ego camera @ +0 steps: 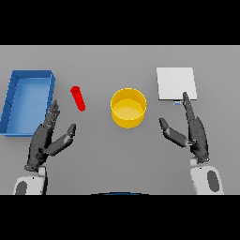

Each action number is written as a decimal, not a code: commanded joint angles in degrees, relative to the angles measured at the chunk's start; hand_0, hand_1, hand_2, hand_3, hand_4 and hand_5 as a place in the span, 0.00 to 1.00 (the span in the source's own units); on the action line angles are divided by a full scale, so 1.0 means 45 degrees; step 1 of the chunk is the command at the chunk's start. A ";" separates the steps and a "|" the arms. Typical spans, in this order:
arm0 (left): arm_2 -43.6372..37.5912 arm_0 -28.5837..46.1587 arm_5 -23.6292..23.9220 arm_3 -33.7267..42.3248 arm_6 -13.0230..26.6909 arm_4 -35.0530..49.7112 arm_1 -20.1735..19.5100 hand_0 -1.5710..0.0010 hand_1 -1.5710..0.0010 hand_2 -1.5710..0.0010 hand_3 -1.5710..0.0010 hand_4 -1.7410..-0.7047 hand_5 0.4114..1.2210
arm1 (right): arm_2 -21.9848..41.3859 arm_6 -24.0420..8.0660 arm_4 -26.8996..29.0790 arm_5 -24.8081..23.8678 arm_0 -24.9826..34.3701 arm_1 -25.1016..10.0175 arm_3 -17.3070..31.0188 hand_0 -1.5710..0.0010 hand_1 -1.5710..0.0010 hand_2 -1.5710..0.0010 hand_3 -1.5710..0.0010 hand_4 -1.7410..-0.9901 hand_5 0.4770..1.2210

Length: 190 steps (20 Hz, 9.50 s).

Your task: Pick up the red beaker and tilt it to pour out 1 green nut into yellow bowl. Pick up the yellow bowl and place it on the metallic measuring scale.

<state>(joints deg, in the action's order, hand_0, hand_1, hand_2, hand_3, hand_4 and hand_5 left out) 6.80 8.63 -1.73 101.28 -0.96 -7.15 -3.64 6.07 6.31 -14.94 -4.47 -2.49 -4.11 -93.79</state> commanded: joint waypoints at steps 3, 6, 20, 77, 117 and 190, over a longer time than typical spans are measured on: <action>0.0230 -0.0158 0.0054 0.0246 0.0927 -0.0242 0.0039 1.00 1.00 1.00 1.00 0.58 0.30 | 0.0193 -0.0297 0.0040 0.0191 -0.0070 0.0071 -0.0415 1.00 1.00 1.00 1.00 0.85 0.16; 0.0125 -0.0567 -0.0022 -0.0393 0.1205 -0.0269 -0.0038 1.00 1.00 1.00 1.00 0.58 0.29 | 0.0054 -0.0293 0.0307 0.0435 -0.0028 -0.0097 -0.0362 1.00 1.00 1.00 1.00 0.79 0.18; -0.1121 -0.5162 -0.0083 -0.6353 -0.0059 -0.0272 -0.0067 1.00 1.00 1.00 1.00 0.52 0.29 | 0.0059 0.0165 0.0775 0.0875 -0.0209 0.0003 -0.0277 1.00 1.00 1.00 1.00 0.70 0.20; 0.3305 -1.2112 -0.0452 -1.0062 0.0960 -0.5417 -0.2289 0.00 0.00 0.00 0.00 0.00 0.93 | 0.0059 -0.0283 0.0676 0.0875 -0.0397 -0.0086 -0.0726 1.00 1.00 1.00 1.00 0.75 0.26; 1.3167 -2.0702 -0.2898 -1.4116 -0.3254 -1.5862 -0.2102 0.00 0.00 0.00 0.00 0.01 1.00 | -0.0186 -0.0141 0.0888 0.0483 -0.0442 0.0263 -0.0804 1.00 1.00 1.00 1.00 0.80 0.12; 0.0071 -0.8358 0.0026 -0.7962 0.5840 0.1232 -0.6940 1.00 1.00 1.00 1.00 0.90 0.35 | 0.5215 0.1089 -0.6542 0.4519 0.6548 -0.4462 0.3026 1.00 1.00 1.00 1.00 0.78 0.22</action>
<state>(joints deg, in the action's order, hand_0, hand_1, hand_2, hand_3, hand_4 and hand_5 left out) 7.13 -28.99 -1.63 65.46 25.40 -1.60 -34.84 29.54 11.18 -44.39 15.88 26.97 -24.18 -80.17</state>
